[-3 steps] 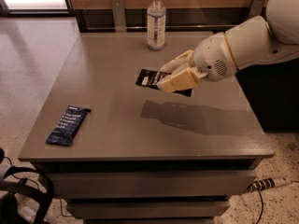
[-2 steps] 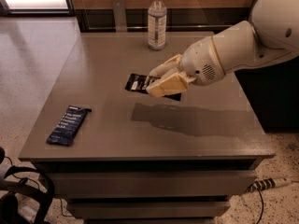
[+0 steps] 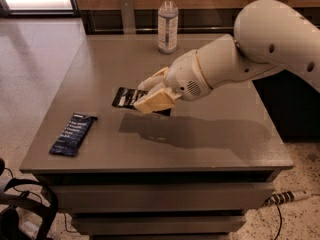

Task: Move rxbar chocolate near rxbar blueberry

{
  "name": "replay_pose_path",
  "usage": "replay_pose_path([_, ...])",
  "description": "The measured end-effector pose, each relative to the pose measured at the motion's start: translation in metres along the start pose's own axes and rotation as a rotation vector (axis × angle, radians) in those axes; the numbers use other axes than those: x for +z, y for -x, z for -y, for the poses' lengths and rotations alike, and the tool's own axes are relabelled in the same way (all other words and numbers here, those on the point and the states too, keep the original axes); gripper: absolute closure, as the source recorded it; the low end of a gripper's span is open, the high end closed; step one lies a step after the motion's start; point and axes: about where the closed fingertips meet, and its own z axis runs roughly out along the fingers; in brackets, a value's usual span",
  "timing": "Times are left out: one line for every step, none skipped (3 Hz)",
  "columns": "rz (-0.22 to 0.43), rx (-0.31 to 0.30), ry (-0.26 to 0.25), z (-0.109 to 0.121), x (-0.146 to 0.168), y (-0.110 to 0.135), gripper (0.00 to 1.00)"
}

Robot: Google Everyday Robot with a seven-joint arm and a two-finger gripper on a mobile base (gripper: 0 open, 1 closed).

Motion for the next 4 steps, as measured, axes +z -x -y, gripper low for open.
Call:
replay_pose_path([0.007,-0.02,0.02,-0.007,0.021,0.006,1.0])
replay_pose_path([0.022,-0.038,0.05,-0.012,0.036,0.011,1.0])
replay_pose_path([0.022,-0.043,0.055,-0.013,0.038,0.014,0.85])
replay_pose_path([0.021,-0.047,0.056,-0.015,0.038,0.015,0.62])
